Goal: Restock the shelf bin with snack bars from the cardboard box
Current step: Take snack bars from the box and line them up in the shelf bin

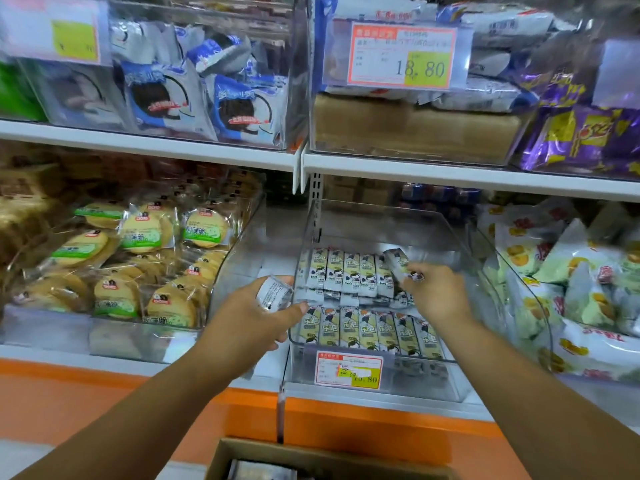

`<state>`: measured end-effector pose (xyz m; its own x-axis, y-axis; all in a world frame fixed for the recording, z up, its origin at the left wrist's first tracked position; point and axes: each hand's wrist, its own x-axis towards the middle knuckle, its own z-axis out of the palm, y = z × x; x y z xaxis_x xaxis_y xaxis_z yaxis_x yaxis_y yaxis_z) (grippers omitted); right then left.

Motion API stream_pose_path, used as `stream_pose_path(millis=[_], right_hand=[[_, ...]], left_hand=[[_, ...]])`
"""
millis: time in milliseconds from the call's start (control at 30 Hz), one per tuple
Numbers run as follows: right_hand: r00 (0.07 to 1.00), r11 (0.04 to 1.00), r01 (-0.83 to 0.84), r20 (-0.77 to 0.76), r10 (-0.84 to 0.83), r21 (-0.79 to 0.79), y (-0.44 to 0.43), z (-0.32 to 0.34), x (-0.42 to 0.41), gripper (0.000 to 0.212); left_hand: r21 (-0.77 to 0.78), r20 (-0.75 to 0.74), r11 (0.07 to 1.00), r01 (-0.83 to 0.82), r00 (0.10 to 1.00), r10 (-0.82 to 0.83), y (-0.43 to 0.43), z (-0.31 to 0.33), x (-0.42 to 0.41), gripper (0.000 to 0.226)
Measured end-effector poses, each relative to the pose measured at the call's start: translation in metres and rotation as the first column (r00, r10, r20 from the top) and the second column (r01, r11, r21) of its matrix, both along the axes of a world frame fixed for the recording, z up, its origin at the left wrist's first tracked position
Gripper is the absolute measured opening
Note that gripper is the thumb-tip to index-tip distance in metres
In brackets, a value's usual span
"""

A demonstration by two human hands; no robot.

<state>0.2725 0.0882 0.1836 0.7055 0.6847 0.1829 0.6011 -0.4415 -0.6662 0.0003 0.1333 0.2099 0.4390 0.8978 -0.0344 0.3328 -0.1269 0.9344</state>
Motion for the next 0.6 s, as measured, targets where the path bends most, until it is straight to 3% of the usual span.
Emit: stream_pose_path(millis=[200,433,600], right_hand=[[0.996,0.998,0.057,-0.073,-0.055,0.020,0.0035,-0.0034,0.0072,0.035],[0.994,0.978,-0.071,-0.091,0.053,-0.197,0.0078,-0.0048,0.0022,0.040],[0.989,0.969,-0.105,-0.122,0.079,-0.226,0.0059,-0.0044,-0.0001,0.046]], left_hand=[[-0.004,0.027,1.000,-0.008,1.000,0.008,0.0019,-0.0041,-0.0005,0.017],[-0.028,0.022,0.999,-0.017,1.000,0.018,0.0024,-0.0050,-0.0004,0.013],[-0.004,0.022,1.000,0.000,1.000,0.000,0.0007,-0.0015,-0.0018,0.023]])
